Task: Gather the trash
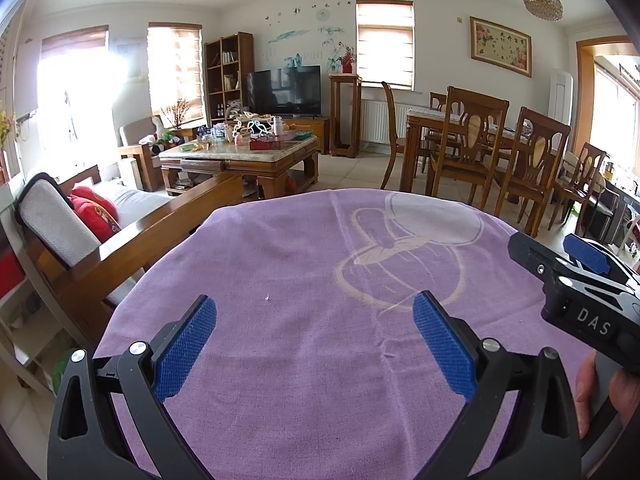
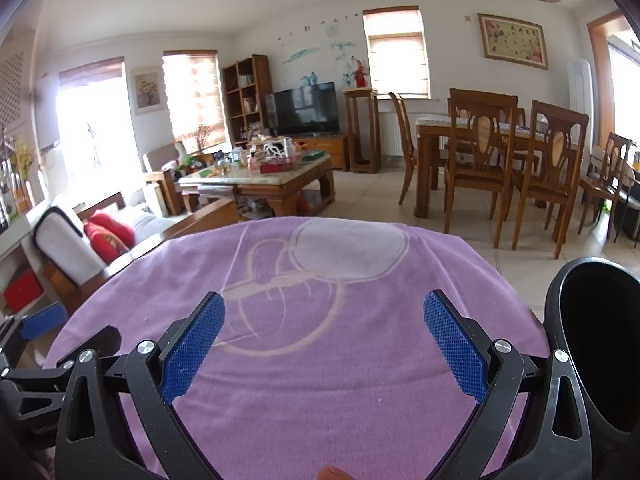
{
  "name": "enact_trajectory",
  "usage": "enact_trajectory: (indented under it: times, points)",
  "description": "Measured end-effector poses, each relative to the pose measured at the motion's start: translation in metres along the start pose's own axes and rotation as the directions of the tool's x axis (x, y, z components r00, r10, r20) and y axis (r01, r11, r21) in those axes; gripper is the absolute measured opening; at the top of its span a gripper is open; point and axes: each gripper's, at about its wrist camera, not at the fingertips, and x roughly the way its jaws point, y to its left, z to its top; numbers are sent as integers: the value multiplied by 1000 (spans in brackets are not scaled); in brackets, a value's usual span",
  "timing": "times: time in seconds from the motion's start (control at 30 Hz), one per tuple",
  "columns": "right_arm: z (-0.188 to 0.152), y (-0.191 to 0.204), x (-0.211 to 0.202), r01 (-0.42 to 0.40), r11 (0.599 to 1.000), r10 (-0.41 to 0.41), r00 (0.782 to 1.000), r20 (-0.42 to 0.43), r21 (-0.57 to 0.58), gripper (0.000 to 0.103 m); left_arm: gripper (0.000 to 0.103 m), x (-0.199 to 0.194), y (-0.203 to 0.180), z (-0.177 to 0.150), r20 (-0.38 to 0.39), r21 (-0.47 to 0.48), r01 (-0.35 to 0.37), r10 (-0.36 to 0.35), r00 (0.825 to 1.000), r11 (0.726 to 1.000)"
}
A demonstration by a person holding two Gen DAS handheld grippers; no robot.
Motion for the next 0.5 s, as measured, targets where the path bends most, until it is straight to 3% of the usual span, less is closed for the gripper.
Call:
enact_trajectory:
  times: [0.5]
  points:
    - [1, 0, 0, 0, 1000, 0, 1000, 0, 1, 98, 98, -1, -3, -2, -4, -4, 0, 0, 1000, 1000]
